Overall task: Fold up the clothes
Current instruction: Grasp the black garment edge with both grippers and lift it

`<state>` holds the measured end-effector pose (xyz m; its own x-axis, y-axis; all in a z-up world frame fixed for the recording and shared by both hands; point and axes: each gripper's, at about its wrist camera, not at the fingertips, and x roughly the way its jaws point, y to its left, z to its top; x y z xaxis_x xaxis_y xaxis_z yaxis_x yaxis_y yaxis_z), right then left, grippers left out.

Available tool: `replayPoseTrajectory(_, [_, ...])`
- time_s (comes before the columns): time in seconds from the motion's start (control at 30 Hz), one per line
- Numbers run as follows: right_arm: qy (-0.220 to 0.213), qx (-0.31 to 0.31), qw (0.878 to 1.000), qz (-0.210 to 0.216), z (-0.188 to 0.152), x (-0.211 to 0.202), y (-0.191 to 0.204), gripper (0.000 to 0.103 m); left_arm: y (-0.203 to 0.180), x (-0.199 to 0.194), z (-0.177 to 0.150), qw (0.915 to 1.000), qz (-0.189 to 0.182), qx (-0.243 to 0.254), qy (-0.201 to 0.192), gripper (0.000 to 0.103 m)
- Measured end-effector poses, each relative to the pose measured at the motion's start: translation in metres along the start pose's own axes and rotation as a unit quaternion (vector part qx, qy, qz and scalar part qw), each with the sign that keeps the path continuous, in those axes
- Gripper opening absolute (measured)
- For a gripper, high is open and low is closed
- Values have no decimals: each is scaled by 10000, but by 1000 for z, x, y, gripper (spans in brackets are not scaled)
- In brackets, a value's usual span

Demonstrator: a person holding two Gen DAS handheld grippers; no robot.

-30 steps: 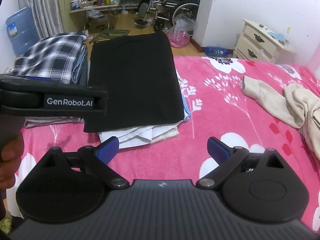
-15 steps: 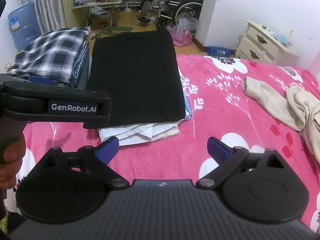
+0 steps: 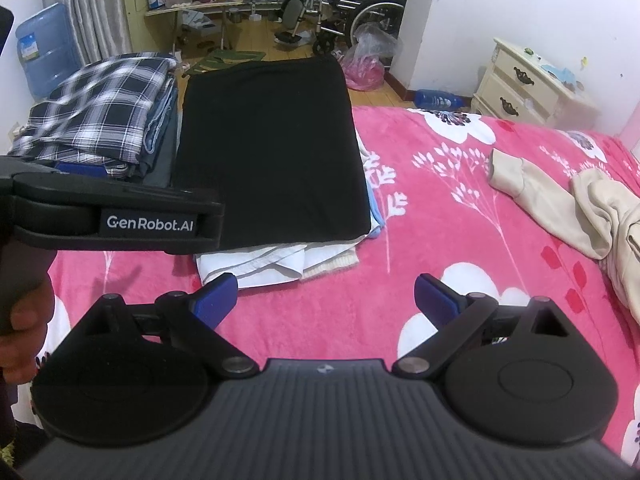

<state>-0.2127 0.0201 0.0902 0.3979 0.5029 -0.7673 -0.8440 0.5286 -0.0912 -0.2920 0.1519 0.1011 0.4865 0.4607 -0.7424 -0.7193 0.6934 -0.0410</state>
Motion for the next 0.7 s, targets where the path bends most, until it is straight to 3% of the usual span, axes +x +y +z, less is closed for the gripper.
replayPoseTrajectory(0.2, [-159,-181,9984,-509,3,-3,-9,95,18,16,-18,9991,-348,89,-240,103])
replayPoseTrajectory(0.33, [-282,-363,9960,-764,13,-3,-30,95,27,37,-26,9983,-525,208,-164,102])
replayPoseTrajectory(0.53, [-60,-886,9959,162,52,47,-45,92,33,66,-19,9958,-858,187,-260,100])
replayPoseTrajectory(0.63, [-7,-1370,9883,669,66,79,-42,90,34,80,-20,9939,-1050,335,-50,96])
replayPoseTrajectory(0.7, [-8,-1232,9879,946,70,100,-50,90,38,87,-25,9918,-1209,382,133,96])
